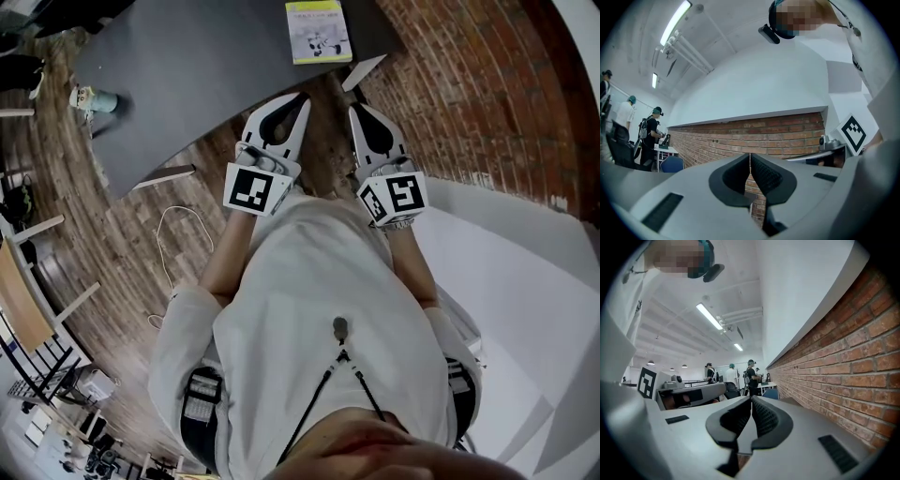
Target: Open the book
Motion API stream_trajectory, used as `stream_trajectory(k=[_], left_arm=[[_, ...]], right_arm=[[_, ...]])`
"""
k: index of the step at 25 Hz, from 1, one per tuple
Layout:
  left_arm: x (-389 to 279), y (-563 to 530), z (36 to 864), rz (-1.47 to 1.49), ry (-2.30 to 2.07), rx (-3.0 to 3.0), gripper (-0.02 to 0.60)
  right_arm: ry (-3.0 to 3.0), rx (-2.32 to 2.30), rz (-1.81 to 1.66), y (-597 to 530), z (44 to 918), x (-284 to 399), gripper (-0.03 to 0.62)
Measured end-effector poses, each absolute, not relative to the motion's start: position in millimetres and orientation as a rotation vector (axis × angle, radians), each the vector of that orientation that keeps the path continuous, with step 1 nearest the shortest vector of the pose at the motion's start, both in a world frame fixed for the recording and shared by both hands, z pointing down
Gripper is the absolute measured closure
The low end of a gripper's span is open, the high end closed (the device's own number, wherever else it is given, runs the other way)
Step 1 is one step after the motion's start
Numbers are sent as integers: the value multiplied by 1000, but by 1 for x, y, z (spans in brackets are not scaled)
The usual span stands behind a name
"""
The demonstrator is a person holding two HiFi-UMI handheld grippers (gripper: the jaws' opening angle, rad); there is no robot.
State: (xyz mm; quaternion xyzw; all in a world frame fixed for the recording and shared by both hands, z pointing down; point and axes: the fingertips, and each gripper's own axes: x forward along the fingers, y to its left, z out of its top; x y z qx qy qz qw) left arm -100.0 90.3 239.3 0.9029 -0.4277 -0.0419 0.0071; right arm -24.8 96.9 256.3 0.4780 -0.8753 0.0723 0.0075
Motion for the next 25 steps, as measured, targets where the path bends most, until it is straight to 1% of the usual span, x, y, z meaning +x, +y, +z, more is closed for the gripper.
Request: stream_trajectory(k=[5, 9, 18, 25], left_arm=[[-117, 70, 241, -157, -1333, 2835, 555], [-120, 62, 244, -145, -1323, 2834, 555], [-105, 38, 260, -116, -1265, 2819, 555], [-83, 10, 269, -127, -1282, 2801, 555]], right_arm=[[-2727, 1486, 198, 77, 257, -43, 556], [-2706, 1501, 217, 69, 260, -44, 556], [-2687, 1494, 257, 46, 272, -40, 556], [-2702, 1466, 304, 10, 286, -21, 556]])
